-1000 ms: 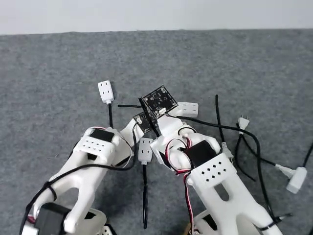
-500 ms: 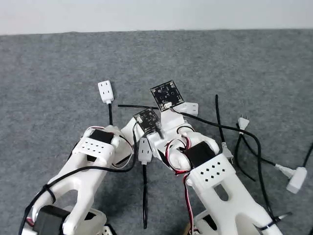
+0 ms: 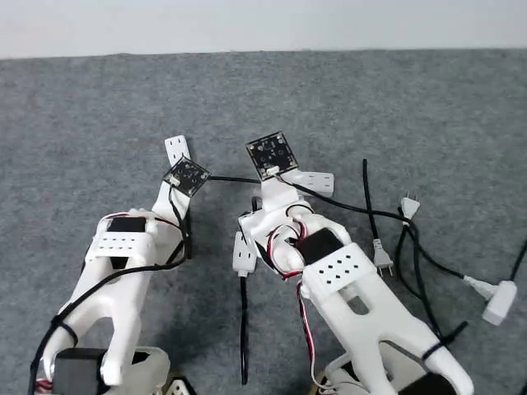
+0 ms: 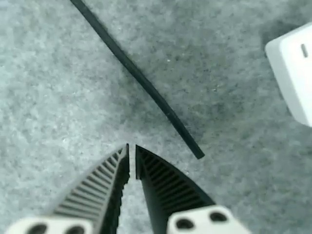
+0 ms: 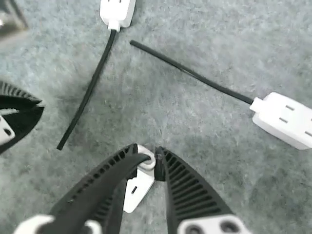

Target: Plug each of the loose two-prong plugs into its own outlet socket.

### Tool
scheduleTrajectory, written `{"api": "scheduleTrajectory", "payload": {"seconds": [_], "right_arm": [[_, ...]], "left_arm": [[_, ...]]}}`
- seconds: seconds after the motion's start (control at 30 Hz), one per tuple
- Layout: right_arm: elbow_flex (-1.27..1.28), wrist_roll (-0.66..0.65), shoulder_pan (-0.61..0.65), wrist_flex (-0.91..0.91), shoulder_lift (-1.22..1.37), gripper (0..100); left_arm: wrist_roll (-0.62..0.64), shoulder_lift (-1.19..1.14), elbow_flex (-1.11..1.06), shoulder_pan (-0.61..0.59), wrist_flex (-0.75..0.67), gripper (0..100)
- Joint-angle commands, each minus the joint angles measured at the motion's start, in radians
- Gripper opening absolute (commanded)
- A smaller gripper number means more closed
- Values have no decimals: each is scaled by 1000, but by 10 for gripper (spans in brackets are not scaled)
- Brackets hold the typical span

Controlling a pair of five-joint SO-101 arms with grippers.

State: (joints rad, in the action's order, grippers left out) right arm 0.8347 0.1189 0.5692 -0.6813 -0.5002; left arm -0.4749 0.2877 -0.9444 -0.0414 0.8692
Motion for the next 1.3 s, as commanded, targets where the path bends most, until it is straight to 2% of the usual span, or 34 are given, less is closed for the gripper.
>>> {"api": "scheduleTrajectory", "payload": {"seconds": [0.0,0.17,0.67,1.27], "right_arm": [[-15,-9,10,30,8,8],[-8,41,10,33,51,8],[-9,46,42,74,113,8],[18,-18,13,124,114,8]], "left_arm": [[-12,35,8,-9,-23,13],[-12,35,7,-11,-23,13],[-14,35,5,-12,-25,13],[-14,35,5,-14,-25,13]]}}
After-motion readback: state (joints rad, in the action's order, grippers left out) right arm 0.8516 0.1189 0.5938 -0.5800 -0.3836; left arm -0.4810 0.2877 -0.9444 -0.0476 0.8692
